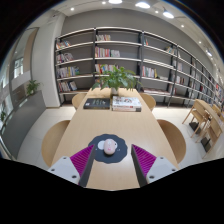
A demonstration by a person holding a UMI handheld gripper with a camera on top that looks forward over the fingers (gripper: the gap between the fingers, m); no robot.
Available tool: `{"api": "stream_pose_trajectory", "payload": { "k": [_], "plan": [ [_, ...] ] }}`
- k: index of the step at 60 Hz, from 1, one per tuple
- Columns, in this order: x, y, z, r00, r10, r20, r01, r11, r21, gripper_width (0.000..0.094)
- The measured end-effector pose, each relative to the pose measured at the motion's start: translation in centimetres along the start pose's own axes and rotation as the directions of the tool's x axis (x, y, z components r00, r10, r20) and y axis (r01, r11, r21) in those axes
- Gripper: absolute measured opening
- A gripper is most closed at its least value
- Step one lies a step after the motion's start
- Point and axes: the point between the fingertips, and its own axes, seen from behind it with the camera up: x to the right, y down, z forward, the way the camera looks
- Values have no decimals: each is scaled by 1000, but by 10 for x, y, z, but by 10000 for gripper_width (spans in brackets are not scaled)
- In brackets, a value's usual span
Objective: Arrange mouse
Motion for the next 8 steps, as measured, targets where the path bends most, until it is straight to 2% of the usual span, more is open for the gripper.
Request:
{"api": "stream_pose_trajectory", "payload": {
  "k": [8],
  "plan": [
    [-2, 4, -7, 1000, -3, 10, 3, 1000, 8, 705]
  ]
}}
